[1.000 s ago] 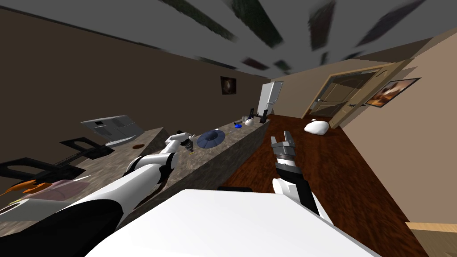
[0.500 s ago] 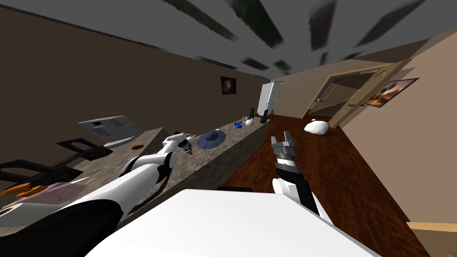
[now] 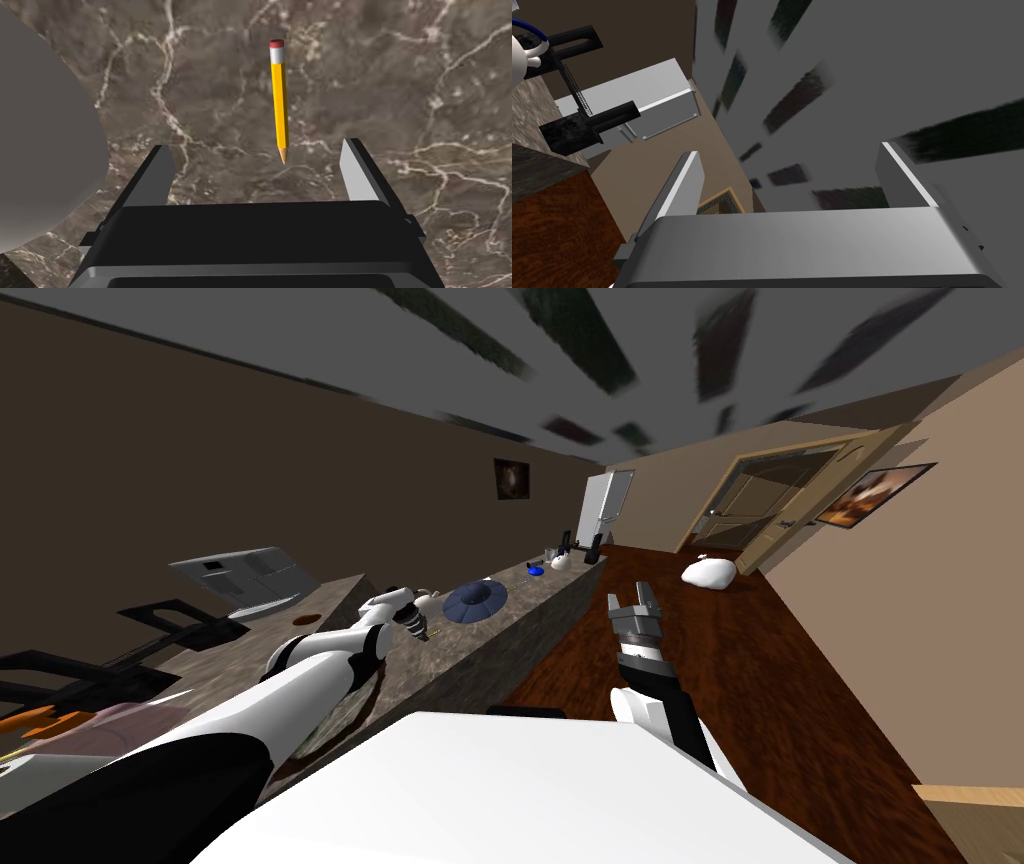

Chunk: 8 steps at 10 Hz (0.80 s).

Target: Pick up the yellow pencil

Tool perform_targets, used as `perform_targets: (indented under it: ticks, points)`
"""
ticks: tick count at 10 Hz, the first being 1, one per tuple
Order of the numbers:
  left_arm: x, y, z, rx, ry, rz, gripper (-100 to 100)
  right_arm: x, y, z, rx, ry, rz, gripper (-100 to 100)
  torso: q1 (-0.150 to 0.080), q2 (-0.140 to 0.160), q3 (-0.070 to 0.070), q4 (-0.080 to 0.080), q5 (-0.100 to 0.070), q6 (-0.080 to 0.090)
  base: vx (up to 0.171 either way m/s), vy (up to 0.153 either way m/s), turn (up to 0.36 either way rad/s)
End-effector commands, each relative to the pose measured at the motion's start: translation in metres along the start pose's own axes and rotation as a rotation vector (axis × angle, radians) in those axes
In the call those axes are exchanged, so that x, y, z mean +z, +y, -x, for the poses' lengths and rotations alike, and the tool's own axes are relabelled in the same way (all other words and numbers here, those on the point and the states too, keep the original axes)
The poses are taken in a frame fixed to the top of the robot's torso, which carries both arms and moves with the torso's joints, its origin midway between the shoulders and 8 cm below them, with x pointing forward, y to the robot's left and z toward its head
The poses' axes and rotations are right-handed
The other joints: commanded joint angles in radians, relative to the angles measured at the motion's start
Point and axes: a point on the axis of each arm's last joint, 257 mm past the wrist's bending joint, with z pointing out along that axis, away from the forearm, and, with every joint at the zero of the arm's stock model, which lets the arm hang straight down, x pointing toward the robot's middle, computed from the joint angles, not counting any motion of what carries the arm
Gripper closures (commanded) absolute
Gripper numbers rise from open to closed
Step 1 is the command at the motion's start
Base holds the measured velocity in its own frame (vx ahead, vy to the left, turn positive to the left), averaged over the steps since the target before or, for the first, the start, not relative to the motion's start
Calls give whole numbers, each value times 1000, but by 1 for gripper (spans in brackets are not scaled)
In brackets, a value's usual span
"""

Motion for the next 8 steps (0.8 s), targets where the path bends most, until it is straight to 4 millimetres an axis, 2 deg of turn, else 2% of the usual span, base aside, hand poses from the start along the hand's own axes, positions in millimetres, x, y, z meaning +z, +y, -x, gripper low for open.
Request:
perform_targets:
  ticks: [1,2,3,8]
  points:
    - [1,12,4,-27,5,44,-100,0,0,0,0,0,0,0,0,0,0,0,0,0,-5,5,-15]
    - [1,12,4,-27,5,44,-100,0,0,0,0,0,0,0,-1,0,0,0,0,0,0,0,0]
    - [2,20,7,-45,9,75,-100,0,0,0,0,0,0,0,-1,0,0,0,0,0,-4,5,-14]
    - [2,25,8,-57,11,94,-100,0,0,0,0,0,0,0,-1,0,0,0,0,0,0,0,0]
